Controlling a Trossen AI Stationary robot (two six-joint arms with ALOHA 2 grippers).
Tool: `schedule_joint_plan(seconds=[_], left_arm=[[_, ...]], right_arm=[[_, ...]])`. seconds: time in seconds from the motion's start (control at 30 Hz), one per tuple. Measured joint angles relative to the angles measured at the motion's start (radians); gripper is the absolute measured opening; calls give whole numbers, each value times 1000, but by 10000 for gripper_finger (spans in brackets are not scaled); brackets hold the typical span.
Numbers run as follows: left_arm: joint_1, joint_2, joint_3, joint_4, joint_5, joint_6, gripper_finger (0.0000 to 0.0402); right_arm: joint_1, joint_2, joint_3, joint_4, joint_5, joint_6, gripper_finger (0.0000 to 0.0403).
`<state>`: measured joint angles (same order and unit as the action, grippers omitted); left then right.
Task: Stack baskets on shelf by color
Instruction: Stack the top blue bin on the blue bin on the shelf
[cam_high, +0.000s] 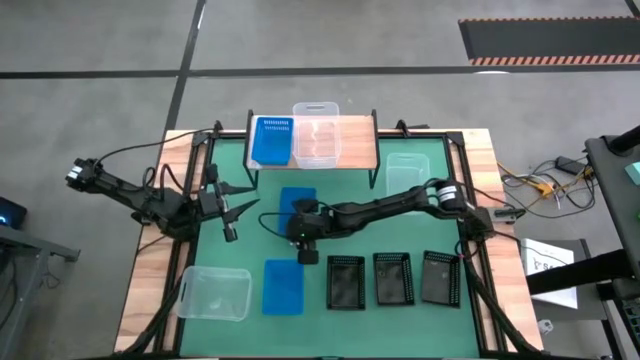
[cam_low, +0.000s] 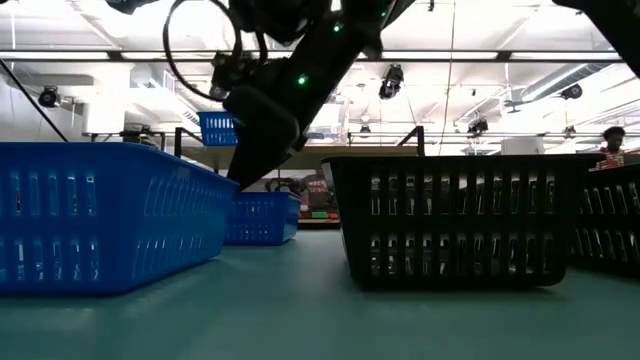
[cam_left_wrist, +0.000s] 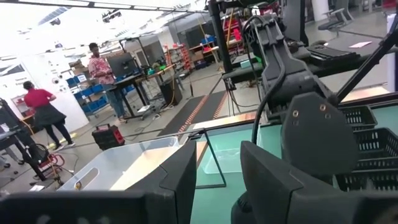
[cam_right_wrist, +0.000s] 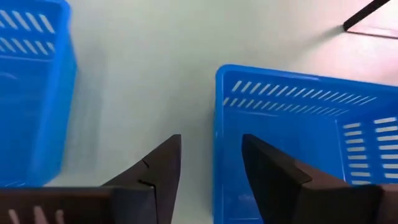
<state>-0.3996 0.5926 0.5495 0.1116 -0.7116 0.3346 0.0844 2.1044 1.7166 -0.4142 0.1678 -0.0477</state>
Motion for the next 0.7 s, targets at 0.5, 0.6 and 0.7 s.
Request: schedule_joint_plan(seconds=[0.5, 0.6, 0.7], left_arm=[[0, 0, 0, 0, 0, 13, 109], [0, 2, 0, 1, 0, 13, 109], [0, 2, 0, 1, 0, 14, 109]], right_arm=[[-26, 8, -21, 7, 4, 14, 65], [-26, 8, -24, 7, -10, 14, 33], [-26, 7, -24, 10, -27, 14, 14]])
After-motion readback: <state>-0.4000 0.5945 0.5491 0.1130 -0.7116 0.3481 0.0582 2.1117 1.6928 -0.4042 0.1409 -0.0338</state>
